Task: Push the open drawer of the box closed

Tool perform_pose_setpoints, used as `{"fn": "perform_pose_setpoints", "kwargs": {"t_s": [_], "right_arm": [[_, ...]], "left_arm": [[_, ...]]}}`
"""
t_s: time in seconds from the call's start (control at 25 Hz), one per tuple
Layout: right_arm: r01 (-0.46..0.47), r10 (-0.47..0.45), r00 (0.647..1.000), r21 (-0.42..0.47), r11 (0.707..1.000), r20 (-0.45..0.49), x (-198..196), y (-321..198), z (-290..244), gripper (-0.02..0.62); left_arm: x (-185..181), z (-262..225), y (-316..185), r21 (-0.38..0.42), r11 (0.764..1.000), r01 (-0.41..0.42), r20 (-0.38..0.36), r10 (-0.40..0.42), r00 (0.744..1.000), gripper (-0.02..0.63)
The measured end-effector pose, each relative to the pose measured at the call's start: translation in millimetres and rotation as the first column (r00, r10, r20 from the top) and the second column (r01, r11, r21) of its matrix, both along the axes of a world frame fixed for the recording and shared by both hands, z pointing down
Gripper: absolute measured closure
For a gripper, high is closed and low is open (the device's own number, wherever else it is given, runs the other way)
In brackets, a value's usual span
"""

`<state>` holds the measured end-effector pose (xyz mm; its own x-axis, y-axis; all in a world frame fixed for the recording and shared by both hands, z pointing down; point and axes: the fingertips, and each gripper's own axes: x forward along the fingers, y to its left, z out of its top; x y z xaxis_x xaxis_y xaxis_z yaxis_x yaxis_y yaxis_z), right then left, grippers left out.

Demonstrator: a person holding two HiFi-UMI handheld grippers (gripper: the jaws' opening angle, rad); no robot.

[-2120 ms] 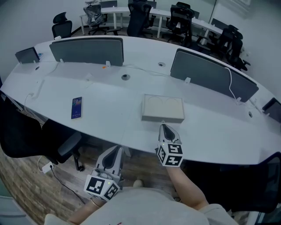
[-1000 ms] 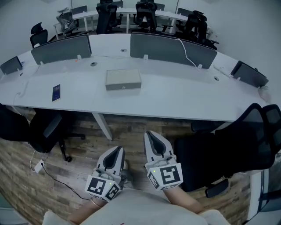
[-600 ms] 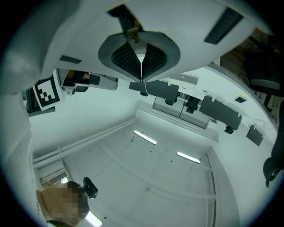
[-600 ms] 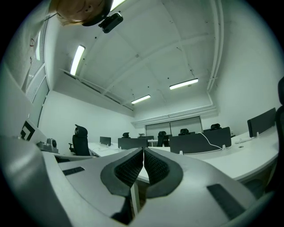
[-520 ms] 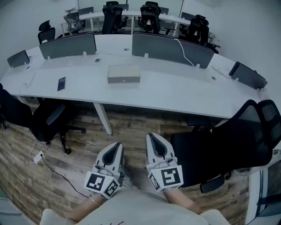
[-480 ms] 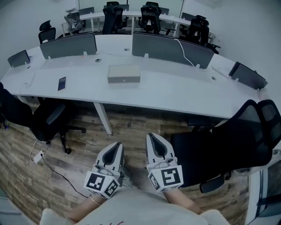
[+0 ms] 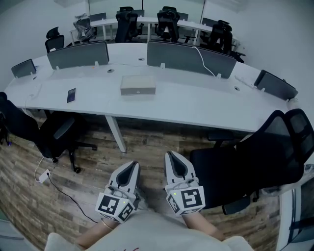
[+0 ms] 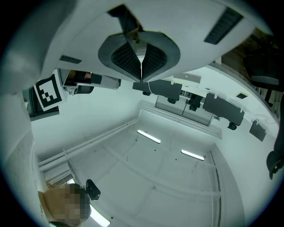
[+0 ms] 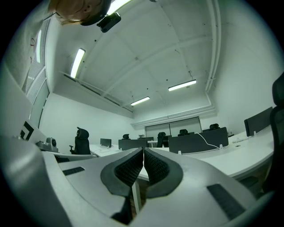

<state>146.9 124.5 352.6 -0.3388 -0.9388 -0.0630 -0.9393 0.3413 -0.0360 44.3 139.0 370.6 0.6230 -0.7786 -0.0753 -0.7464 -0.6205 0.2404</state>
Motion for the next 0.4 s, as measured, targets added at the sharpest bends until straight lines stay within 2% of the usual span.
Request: {"fn": "perform_pose_setpoints", "kwargs": {"t_s": [0.4], "right_arm": [[0.008,-0.008,1.000,-0.007,1.000,0.003,-6.0,6.3,4.8,0.572]], "left_arm": [[-2.1,3.5,7.4,-0.005,1.000,-0.009,-0.004,0.009,1.000,0.588]]}}
